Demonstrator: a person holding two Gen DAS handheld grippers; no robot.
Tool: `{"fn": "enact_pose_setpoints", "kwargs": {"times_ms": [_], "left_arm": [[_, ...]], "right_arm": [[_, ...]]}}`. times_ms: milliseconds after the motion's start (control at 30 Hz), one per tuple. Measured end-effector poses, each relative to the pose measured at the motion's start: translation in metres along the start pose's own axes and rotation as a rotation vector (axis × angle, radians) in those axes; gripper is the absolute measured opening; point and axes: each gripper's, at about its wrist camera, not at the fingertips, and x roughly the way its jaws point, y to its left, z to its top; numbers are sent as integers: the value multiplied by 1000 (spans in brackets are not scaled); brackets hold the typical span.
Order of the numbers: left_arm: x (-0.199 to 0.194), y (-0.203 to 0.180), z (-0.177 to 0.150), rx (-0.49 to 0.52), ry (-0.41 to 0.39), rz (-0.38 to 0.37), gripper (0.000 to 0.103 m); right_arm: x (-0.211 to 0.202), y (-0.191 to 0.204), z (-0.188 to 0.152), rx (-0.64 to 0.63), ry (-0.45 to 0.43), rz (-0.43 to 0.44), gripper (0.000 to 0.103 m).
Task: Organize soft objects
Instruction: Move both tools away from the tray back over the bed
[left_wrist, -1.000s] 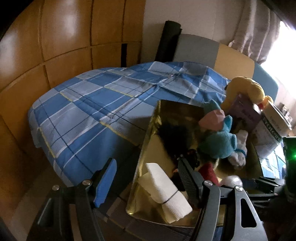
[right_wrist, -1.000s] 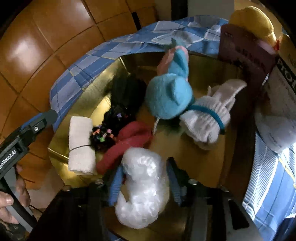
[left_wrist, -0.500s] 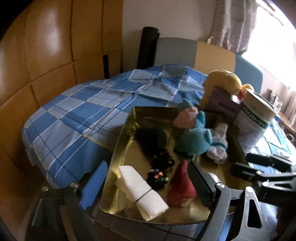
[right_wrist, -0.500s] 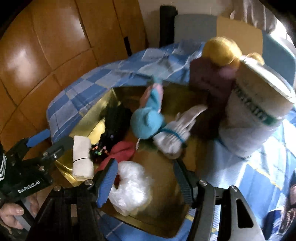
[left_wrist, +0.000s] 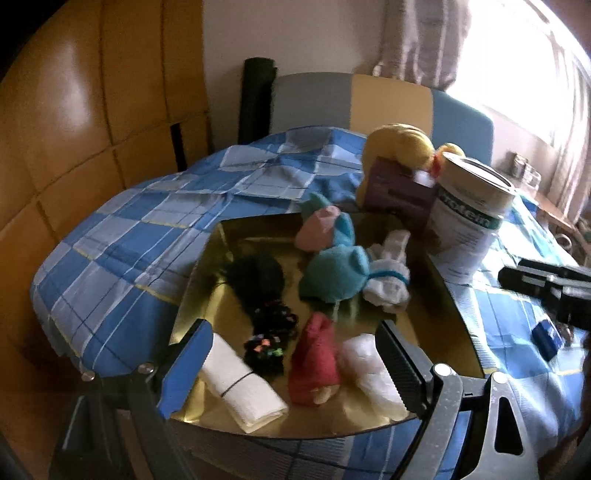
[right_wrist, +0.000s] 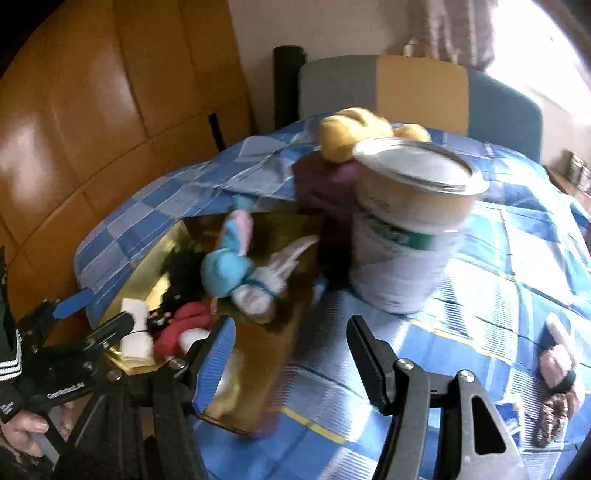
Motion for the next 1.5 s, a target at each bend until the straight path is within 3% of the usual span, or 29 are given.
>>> {"fn": "enact_pose_setpoints", "kwargs": {"times_ms": [233, 400, 633, 767, 867, 967, 1167, 1367, 1500], "left_arm": [[-4, -26, 4, 47, -1, -95, 90], [-6, -57, 9, 113, -1, -162, 90], [-9, -111, 10, 235, 15, -271, 90], [-7, -138, 10, 284, 40, -327, 90], [-1, -161, 10, 323, 67, -364, 90], [7, -186, 9, 339, 117, -429, 90], [27, -248, 3, 355, 278, -590, 88], [40, -314, -3, 383, 387, -670, 87], [56, -346, -11, 374, 454, -675, 85]], "right_arm": [[-31, -65, 1, 109, -53, -119, 64], [-56, -127, -7, 210, -91, -252, 64], [-90, -229, -33, 434, -162, -480, 64], [-102, -272, -57, 584, -212, -560, 64], [-118, -300, -74, 758, -268, -531, 64], [-127, -312, -86, 847, -287, -508, 64], [-128, -321, -96, 925, -303, -467, 64], [-142, -332, -116, 1055, -374, -441, 64], [-141, -342, -128, 1135, -383, -391, 64]]}}
